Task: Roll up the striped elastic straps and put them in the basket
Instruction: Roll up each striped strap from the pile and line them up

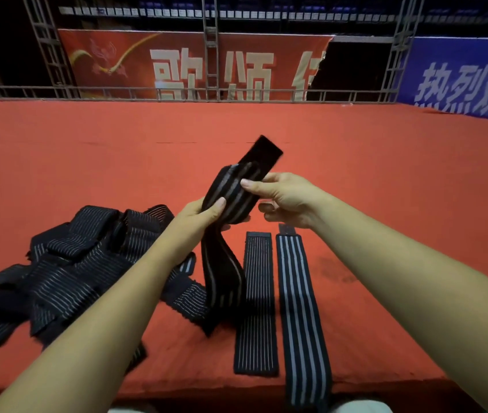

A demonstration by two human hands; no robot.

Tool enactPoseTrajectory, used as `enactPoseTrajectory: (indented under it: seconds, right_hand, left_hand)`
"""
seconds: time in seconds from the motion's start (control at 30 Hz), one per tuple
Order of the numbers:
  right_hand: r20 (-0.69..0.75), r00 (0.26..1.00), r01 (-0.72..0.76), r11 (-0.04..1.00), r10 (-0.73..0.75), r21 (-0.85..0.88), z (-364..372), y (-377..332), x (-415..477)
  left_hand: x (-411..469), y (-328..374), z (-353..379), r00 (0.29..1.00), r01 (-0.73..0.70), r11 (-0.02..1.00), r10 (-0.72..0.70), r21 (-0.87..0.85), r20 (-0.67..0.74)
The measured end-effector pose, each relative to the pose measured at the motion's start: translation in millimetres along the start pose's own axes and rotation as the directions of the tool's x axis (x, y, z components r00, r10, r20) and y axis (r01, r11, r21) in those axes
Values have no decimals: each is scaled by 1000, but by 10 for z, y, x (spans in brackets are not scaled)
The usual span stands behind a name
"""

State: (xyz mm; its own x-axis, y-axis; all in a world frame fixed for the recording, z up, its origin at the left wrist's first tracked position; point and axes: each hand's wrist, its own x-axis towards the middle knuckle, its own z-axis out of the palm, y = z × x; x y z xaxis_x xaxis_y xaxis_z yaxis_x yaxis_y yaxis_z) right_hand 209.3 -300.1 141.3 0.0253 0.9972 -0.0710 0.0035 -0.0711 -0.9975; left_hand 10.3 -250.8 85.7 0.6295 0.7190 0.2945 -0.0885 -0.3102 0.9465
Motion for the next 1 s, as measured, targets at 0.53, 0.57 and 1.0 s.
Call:
enactPoseTrajectory:
  seconds: [0.53,0.57,1.0]
  right_hand:
    - [-549,832,94,957,76,274,-834,199,203]
    - [-577,814,120,952,68,282,-877,235,218]
    - [-693,713,191,981,-108,44,-1179,607,360]
  left_hand:
    - [-314,-318,155,927,336,909,-273,-246,259]
    - [-309,-289,182,921,345,907,-278,-241,271]
    - [-745,-1130,737,763,644,715,-622,-271,173]
